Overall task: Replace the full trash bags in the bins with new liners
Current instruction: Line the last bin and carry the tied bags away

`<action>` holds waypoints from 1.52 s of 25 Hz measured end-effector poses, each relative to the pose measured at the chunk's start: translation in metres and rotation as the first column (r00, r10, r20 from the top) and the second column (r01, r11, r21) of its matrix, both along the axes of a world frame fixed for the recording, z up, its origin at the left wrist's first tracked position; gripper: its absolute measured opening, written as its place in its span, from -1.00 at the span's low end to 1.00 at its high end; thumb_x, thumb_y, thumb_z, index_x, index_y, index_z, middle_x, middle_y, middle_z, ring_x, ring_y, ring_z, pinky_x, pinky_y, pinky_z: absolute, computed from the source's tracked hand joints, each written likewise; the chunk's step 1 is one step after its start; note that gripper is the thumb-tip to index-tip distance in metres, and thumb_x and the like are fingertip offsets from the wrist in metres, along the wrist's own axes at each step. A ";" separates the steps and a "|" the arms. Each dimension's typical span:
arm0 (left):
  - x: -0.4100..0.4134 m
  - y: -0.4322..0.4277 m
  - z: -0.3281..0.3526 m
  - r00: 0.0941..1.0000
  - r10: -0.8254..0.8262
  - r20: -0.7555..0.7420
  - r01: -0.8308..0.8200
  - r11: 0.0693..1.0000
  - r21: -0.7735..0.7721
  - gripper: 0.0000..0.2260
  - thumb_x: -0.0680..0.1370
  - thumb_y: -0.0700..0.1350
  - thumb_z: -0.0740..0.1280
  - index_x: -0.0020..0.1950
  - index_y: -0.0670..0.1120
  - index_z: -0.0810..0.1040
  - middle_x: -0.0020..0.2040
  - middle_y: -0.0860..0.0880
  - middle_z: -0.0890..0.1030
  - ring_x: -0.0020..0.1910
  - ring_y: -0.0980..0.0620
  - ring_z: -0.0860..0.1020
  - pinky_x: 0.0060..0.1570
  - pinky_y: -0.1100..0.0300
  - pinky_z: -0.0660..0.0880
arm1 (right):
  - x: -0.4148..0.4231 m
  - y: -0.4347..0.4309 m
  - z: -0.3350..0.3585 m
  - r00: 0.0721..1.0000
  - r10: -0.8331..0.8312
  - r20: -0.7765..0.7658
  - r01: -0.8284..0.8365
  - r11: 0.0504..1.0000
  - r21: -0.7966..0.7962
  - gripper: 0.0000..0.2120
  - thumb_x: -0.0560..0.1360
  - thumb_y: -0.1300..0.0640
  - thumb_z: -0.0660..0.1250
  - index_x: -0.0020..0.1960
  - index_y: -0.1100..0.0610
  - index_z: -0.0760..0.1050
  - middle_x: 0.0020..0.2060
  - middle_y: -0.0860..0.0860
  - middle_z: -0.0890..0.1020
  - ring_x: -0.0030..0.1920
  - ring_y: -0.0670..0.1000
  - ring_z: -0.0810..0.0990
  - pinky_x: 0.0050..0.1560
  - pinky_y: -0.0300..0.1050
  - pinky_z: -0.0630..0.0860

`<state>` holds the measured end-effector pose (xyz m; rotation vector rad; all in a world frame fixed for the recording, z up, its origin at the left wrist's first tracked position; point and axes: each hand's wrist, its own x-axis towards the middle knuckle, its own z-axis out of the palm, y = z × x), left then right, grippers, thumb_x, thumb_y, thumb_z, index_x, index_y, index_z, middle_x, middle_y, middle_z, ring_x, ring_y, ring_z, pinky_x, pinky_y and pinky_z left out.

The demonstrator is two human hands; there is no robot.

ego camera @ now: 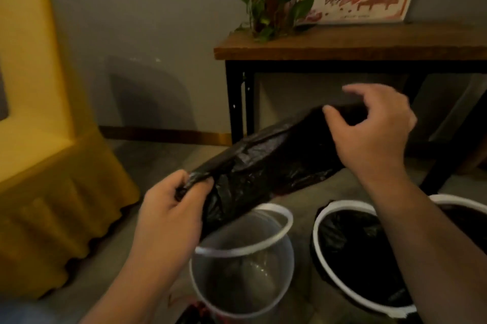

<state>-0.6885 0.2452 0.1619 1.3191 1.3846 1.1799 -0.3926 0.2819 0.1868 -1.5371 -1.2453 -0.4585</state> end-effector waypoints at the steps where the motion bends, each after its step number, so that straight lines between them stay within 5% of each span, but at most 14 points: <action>1: -0.007 -0.007 -0.005 0.984 0.045 0.173 -0.028 0.995 -0.097 -0.83 0.64 -0.02 0.40 -0.09 -0.02 0.72 -0.15 -0.11 0.76 -0.15 -0.15 0.75 -0.07 -0.17 0.68 | -0.012 -0.002 -0.016 0.996 -0.017 -0.085 0.024 0.996 0.084 -0.57 0.48 -0.16 0.50 0.27 -0.05 0.52 0.18 -0.06 0.57 0.24 0.06 0.54 0.27 0.09 0.42; 2: -0.014 -0.014 -0.012 0.960 0.115 0.255 -0.074 0.984 -0.162 -0.83 0.65 -0.04 0.40 -0.07 0.01 0.74 -0.10 -0.10 0.78 -0.11 -0.13 0.77 -0.03 -0.12 0.68 | -0.023 -0.005 -0.038 0.981 -0.004 -0.194 0.028 0.992 0.123 -0.54 0.47 -0.20 0.52 0.26 -0.07 0.47 0.17 -0.09 0.52 0.22 0.03 0.52 0.25 0.04 0.42; 4: -0.031 -0.015 -0.032 0.969 0.224 0.101 -0.209 0.968 -0.140 -0.77 0.67 -0.07 0.35 -0.11 0.05 0.75 -0.11 0.01 0.76 -0.11 -0.02 0.73 -0.03 0.13 0.63 | -0.040 -0.011 -0.085 0.867 0.042 -0.496 -0.022 0.999 0.046 -0.53 0.43 -0.31 0.49 0.14 -0.11 0.39 0.14 -0.10 0.50 0.15 0.00 0.53 0.17 0.01 0.52; 7: -0.058 -0.013 -0.066 0.950 0.311 0.013 -0.301 0.928 -0.218 -0.82 0.71 -0.01 0.26 0.07 0.08 0.66 0.17 0.14 0.64 0.24 -0.10 0.58 0.12 0.09 0.43 | -0.067 -0.025 -0.143 0.252 -0.110 -0.962 -0.221 0.961 -0.168 -0.45 0.33 -0.28 0.51 0.18 -0.06 0.44 0.18 0.07 0.60 0.12 0.13 0.64 0.17 0.15 0.63; 11: -0.080 -0.022 -0.114 0.934 0.349 -0.074 -0.350 0.860 -0.371 -0.79 0.76 -0.03 0.14 0.26 0.07 0.55 0.28 -0.06 0.53 0.39 -0.19 0.46 -0.03 0.21 0.20 | -0.096 -0.057 -0.200 -0.048 -0.276 -0.960 -0.453 0.862 -0.226 -0.51 0.47 -0.17 0.48 0.28 0.09 0.62 0.01 0.12 0.76 -0.09 0.17 0.77 -0.13 0.12 0.72; 13: -0.079 -0.038 -0.136 0.923 0.382 -0.053 -0.379 0.874 -0.305 -0.80 0.75 -0.07 0.19 0.15 -0.07 0.60 0.16 -0.11 0.62 0.26 -0.24 0.55 0.00 0.17 0.32 | -0.108 -0.072 -0.203 -0.138 -0.226 -0.964 -0.585 0.804 -0.105 -0.63 0.55 -0.21 0.40 0.10 0.05 0.75 -0.17 0.10 0.77 -0.24 0.10 0.77 -0.33 0.01 0.68; 15: -0.072 -0.052 -0.146 0.891 0.453 -0.022 -0.430 0.826 -0.364 -0.76 0.73 -0.06 0.23 -0.07 -0.04 0.61 -0.06 0.05 0.65 -0.05 -0.03 0.60 -0.18 0.18 0.39 | -0.110 -0.079 -0.201 -0.191 -0.175 -0.966 -0.655 0.755 -0.007 -0.65 0.58 -0.20 0.37 0.03 0.04 0.78 -0.22 0.11 0.75 -0.25 0.10 0.76 -0.25 0.02 0.68; 18: -0.066 -0.065 -0.160 0.847 0.531 0.032 -0.469 0.774 -0.425 -0.73 0.72 -0.05 0.27 -0.16 0.04 0.60 -0.20 0.06 0.65 -0.17 0.07 0.59 -0.28 0.13 0.40 | -0.109 -0.095 -0.189 -0.204 -0.148 -0.968 -0.697 0.716 0.038 -0.76 0.50 -0.04 0.45 -0.06 0.14 0.73 -0.32 0.13 0.67 -0.33 0.11 0.70 -0.23 0.02 0.63; 23: -0.061 -0.069 -0.171 0.836 0.547 0.036 -0.468 0.747 -0.473 -0.95 0.66 -0.05 0.35 0.03 0.00 0.58 -0.02 -0.07 0.68 -0.05 -0.08 0.64 -0.15 0.00 0.51 | -0.101 -0.109 -0.148 -0.061 -0.023 -0.998 -0.781 0.623 0.033 -0.87 0.42 0.21 0.49 -0.04 0.20 0.66 -0.09 0.27 0.73 -0.19 0.18 0.74 -0.15 0.08 0.66; 26: -0.052 -0.080 -0.148 0.826 0.542 -0.153 -0.562 0.810 -0.169 -0.65 0.57 -0.04 0.45 0.30 0.07 0.43 0.25 -0.03 0.52 0.20 -0.06 0.54 0.18 -0.03 0.52 | -0.096 -0.100 -0.101 0.060 0.051 -0.997 -0.801 0.598 -0.017 -0.95 0.52 0.26 0.48 -0.09 0.16 0.63 -0.06 0.28 0.75 -0.18 0.18 0.76 -0.25 0.02 0.68; 28: -0.037 -0.091 -0.110 0.878 0.417 -0.237 -0.354 0.897 0.265 -0.65 0.53 0.15 0.45 0.28 0.20 0.47 0.17 0.13 0.52 0.12 0.18 0.52 0.11 0.26 0.45 | -0.100 -0.098 -0.072 0.165 0.099 -0.981 -0.836 0.542 -0.086 -0.83 0.50 0.22 0.53 -0.24 0.05 0.68 -0.12 0.24 0.76 -0.25 0.11 0.75 -0.32 -0.06 0.64; 30: -0.016 -0.097 -0.069 0.924 0.132 -0.358 0.016 0.924 0.381 -0.67 0.48 0.29 0.44 0.18 0.32 0.47 0.07 0.30 0.53 0.07 0.30 0.52 0.01 0.45 0.43 | -0.112 -0.100 -0.045 0.249 0.131 -0.959 -0.868 0.470 -0.161 -0.76 0.46 0.19 0.58 -0.34 -0.01 0.70 -0.19 0.19 0.76 -0.29 0.07 0.74 -0.33 -0.11 0.63; 32: -0.002 -0.101 -0.037 0.914 -0.025 -0.405 0.198 0.899 0.391 -0.70 0.50 0.17 0.51 0.15 0.36 0.49 0.08 0.32 0.57 0.08 0.34 0.55 0.02 0.51 0.43 | -0.125 -0.104 -0.021 0.328 0.162 -0.931 -0.870 0.436 -0.230 -0.80 0.45 0.14 0.61 -0.32 -0.02 0.71 -0.20 0.15 0.76 -0.25 0.07 0.75 -0.29 -0.12 0.64; 38: -0.020 -0.100 0.001 0.999 -0.015 0.037 0.007 0.979 0.202 -0.87 0.61 -0.07 0.47 -0.05 0.19 0.72 -0.14 0.16 0.74 -0.17 0.20 0.70 -0.23 0.38 0.57 | -0.155 -0.108 0.020 0.321 0.270 -0.908 -0.847 0.510 -0.148 -0.83 0.49 0.12 0.59 -0.22 0.06 0.64 -0.18 0.10 0.78 -0.12 0.07 0.79 -0.14 -0.08 0.68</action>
